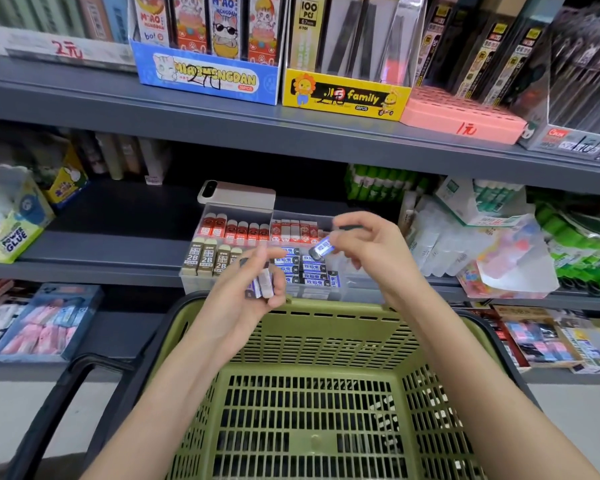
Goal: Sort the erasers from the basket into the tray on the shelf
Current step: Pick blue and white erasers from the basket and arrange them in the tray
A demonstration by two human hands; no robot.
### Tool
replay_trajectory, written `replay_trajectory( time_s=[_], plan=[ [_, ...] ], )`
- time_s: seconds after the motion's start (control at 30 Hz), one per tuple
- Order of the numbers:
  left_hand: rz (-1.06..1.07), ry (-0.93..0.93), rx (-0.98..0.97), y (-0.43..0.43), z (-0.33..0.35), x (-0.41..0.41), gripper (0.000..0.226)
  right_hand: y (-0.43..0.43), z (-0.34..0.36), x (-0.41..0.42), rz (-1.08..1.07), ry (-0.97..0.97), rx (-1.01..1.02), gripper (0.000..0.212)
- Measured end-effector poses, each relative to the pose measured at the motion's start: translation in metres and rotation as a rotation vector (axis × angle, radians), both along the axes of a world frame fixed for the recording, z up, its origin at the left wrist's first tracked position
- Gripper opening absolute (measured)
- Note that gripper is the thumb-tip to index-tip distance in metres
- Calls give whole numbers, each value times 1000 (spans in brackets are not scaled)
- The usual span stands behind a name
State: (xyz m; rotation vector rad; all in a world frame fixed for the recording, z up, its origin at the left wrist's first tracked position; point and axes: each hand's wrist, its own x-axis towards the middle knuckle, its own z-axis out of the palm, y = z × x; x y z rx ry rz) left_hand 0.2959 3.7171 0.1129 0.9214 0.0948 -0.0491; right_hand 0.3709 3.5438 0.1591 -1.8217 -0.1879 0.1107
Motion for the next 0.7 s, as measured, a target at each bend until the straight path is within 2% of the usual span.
replay_trajectory(
  time_s=[0.1,0.17,0.33,0.5,0.6,0.63,0.67,0.7],
  plan=[
    [-36,24,-223,3,0,0,24,-3,-22,8,-109,-70,-317,14],
    [-38,37,-276,3,0,0,30,0,-35,7,-125,-92,-426,15],
    [8,0,-111,-2,2,-1,29,5,-46,3,-137,-221,-561,24],
    [20,-33,-51,-2,-1,-2,23,6,-51,7,-126,-528,-920,17],
    [38,-23,-4,-1,-3,-2,26,6,-44,8,-72,-593,-1115,21],
    [37,-19,16,0,-3,-2,28,7,-40,7,-59,-584,-1108,23],
    [28,-15,33,0,-2,-3,30,7,-34,3,-37,-547,-992,24],
    [13,-9,47,1,-2,-3,31,8,-27,-1,16,-471,-777,23]
  ],
)
